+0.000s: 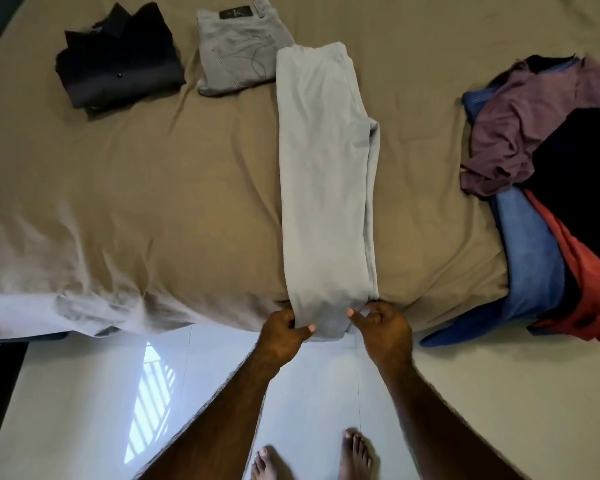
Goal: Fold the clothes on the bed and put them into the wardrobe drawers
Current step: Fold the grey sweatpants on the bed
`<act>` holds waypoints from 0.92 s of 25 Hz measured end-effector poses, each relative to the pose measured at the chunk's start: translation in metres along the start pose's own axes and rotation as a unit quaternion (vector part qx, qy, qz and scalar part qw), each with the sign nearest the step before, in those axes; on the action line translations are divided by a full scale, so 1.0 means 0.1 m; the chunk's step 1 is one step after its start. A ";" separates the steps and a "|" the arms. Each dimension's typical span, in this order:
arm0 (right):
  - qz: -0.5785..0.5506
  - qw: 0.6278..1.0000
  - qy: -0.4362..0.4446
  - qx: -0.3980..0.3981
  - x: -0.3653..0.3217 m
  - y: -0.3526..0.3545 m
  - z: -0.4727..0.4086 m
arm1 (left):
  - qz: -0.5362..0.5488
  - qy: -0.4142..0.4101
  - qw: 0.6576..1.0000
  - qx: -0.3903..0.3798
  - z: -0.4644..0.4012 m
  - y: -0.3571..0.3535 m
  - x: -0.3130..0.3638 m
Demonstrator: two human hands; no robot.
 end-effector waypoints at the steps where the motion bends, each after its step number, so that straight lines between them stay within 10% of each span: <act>1: -0.022 1.000 -0.002 -0.006 0.06 0.01 -0.04 | -0.002 0.003 1.000 0.006 -0.02 -0.05 -0.05; 12: -0.026 0.998 0.038 -0.030 0.35 0.11 -0.14 | 0.026 -0.027 0.992 0.118 -0.05 -0.04 -0.06; 16: -0.233 0.965 -0.013 -0.116 0.24 0.01 -0.15 | 0.142 0.001 0.990 0.012 -0.13 -0.26 -0.15; 23: -0.160 0.938 -0.023 -0.307 0.63 -0.10 0.14 | 0.076 0.037 0.987 -0.135 0.17 -0.33 -0.48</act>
Point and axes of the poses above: each hand's wrist, its own z-axis away from the middle knuckle, its own y-axis out of the back of the hand, x = y × z, the point moved 6 cm from there along -z, towards the middle knuckle, and after that the axes turned 3 degrees about z, right-handed, at the moved point
